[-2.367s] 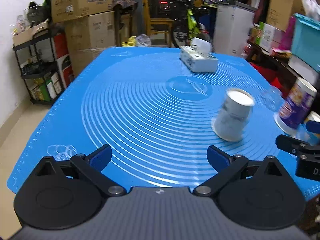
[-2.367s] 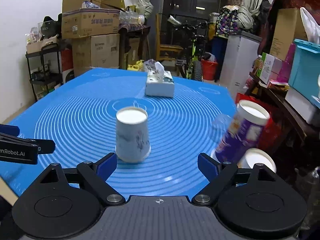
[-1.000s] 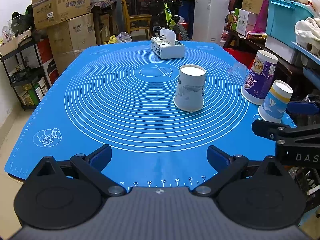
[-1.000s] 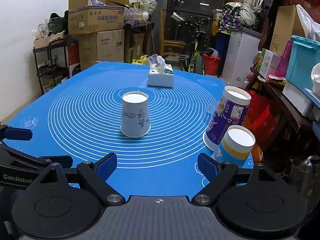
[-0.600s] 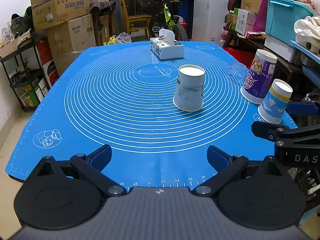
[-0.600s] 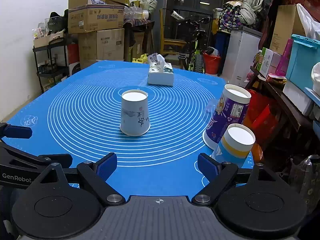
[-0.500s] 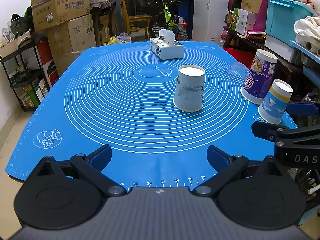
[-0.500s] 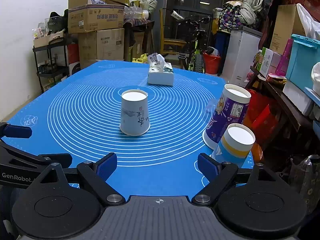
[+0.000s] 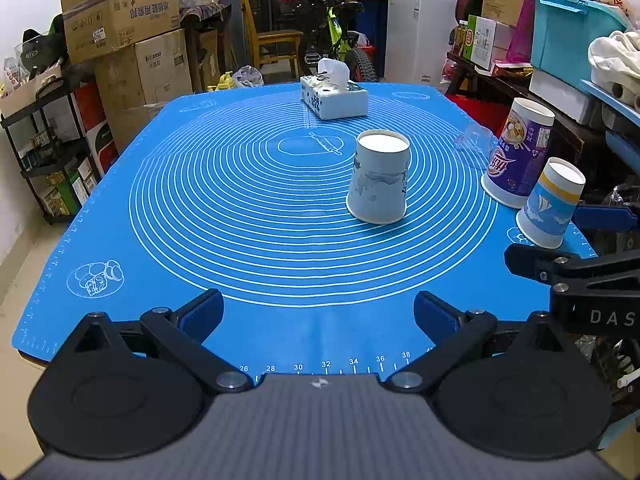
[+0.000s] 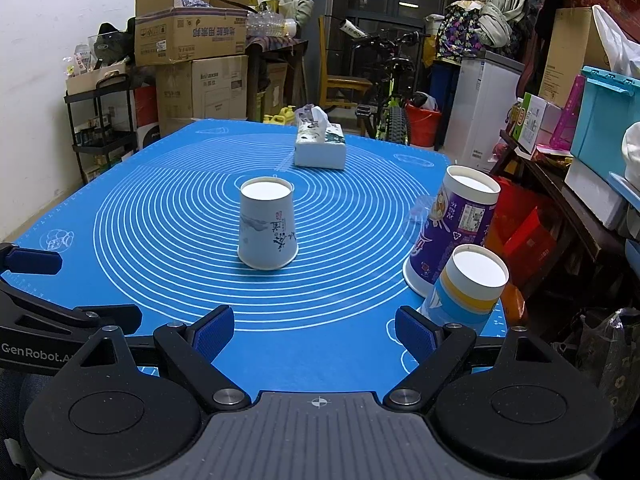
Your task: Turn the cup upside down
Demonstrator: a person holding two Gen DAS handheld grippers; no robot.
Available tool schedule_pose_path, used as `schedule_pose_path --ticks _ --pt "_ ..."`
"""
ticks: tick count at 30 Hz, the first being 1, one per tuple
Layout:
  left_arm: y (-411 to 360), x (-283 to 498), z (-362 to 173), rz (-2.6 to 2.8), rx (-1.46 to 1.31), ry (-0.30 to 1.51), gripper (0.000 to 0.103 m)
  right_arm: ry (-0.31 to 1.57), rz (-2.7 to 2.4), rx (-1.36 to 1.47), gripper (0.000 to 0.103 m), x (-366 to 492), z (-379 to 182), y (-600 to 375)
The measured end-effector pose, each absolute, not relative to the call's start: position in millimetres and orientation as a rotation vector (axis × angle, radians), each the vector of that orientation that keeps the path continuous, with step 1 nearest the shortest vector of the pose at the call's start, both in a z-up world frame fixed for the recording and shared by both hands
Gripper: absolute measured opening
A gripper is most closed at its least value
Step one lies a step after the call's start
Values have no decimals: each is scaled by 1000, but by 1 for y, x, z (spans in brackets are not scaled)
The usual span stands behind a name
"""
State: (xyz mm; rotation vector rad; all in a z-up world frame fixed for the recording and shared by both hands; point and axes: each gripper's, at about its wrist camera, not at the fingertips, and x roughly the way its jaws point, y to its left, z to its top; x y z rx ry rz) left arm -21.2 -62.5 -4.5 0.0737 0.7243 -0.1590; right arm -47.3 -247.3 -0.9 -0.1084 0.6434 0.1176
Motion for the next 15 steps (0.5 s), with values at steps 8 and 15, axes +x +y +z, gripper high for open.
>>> schedule_pose_path --ticks 8,15 --pt "-63 -21 -5 -159 76 723 100 646 118 -110 89 -47 -1 -248" --pt "-63 -20 -6 -156 77 726 100 647 118 -110 89 -47 -1 -248"
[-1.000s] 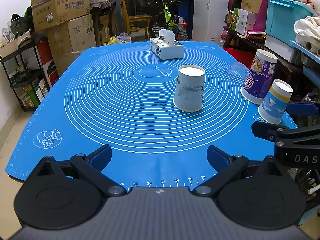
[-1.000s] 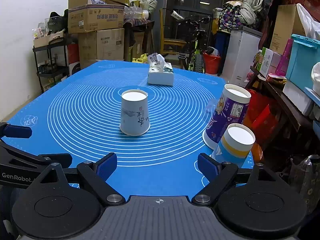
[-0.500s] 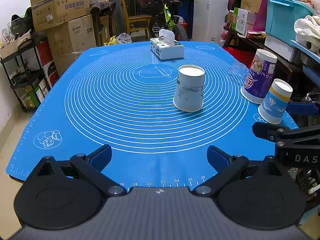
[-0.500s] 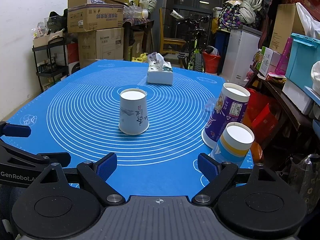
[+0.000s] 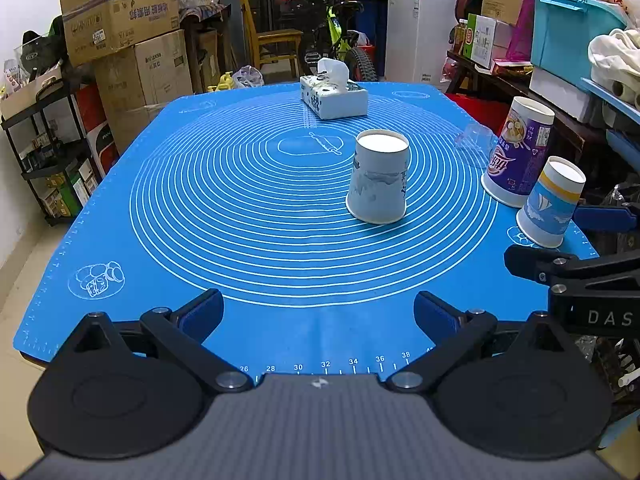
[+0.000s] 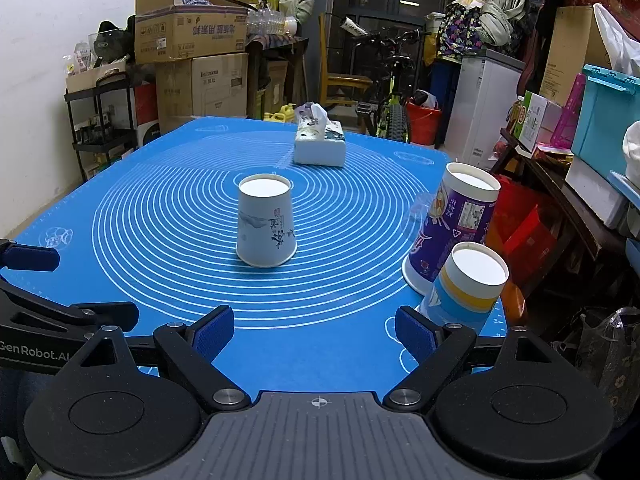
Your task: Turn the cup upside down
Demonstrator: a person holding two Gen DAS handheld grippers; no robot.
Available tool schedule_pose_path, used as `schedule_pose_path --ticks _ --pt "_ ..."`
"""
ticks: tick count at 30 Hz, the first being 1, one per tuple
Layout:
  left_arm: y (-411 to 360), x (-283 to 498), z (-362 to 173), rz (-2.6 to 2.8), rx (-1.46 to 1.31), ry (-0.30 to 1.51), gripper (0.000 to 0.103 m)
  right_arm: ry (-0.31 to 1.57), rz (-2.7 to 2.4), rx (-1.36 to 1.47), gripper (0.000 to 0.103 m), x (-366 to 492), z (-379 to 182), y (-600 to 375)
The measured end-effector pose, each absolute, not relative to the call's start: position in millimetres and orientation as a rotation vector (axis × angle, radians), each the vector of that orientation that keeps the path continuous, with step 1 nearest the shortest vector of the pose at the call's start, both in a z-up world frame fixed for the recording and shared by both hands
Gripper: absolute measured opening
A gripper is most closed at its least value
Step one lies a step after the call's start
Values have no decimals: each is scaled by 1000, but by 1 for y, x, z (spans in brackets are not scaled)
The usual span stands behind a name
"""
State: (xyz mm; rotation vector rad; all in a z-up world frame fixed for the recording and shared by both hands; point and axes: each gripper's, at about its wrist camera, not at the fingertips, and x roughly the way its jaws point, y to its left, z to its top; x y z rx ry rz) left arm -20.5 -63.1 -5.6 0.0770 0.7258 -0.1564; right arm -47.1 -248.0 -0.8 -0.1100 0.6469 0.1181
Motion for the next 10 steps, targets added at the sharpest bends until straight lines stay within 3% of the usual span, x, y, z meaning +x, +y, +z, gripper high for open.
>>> schedule_pose_path --ticks 10 --pt "-65 -19 -6 -151 82 731 100 657 128 -101 89 -45 -7 -255"
